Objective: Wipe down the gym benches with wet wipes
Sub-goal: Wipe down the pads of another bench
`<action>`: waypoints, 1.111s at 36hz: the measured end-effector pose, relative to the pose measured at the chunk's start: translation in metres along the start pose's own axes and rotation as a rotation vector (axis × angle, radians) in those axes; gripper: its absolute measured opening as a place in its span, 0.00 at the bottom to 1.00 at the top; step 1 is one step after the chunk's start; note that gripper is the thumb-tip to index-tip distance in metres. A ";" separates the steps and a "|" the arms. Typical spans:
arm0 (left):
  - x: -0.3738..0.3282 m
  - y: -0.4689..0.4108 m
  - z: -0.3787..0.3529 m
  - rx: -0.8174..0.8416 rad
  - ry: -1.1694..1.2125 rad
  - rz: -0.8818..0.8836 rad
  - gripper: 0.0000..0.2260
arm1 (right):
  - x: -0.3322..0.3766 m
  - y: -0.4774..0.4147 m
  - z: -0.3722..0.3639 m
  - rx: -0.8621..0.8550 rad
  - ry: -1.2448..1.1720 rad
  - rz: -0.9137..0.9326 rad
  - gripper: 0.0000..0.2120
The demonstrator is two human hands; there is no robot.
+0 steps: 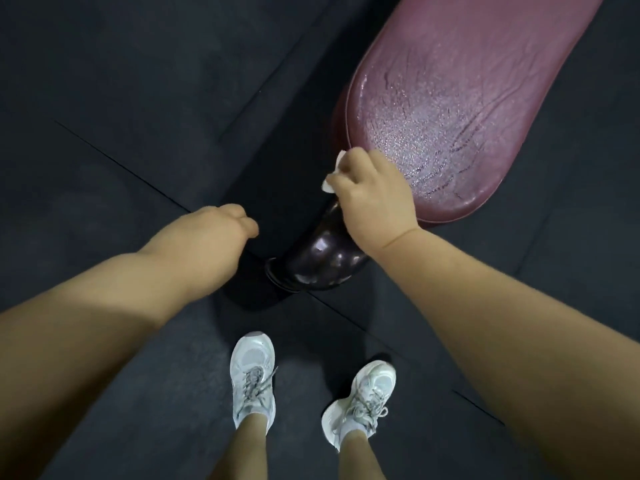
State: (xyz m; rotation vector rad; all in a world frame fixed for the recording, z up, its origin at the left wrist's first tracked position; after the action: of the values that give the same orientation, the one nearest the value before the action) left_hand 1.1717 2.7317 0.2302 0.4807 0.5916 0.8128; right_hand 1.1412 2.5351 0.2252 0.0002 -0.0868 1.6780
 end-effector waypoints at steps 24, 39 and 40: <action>-0.091 0.044 0.065 0.001 -0.062 -0.005 0.12 | -0.082 0.071 0.103 0.976 0.254 -0.049 0.15; -0.236 0.107 0.167 -0.123 -0.083 0.061 0.10 | -0.155 0.127 0.268 0.574 -0.221 -0.493 0.15; -0.248 0.110 0.171 -0.131 -0.080 0.074 0.10 | -0.164 0.136 0.277 0.557 -0.241 -0.498 0.15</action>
State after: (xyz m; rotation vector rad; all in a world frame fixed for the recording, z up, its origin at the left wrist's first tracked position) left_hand 1.0904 2.5744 0.4976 0.4150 0.4460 0.8927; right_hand 1.0100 2.3424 0.4849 0.5975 0.1888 1.1520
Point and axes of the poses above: each hand's wrist, its own y-axis away from the middle knuckle, its own z-axis out of the back of the hand, x = y × z, the point moved 2 cm from there along -y, towards the middle knuckle
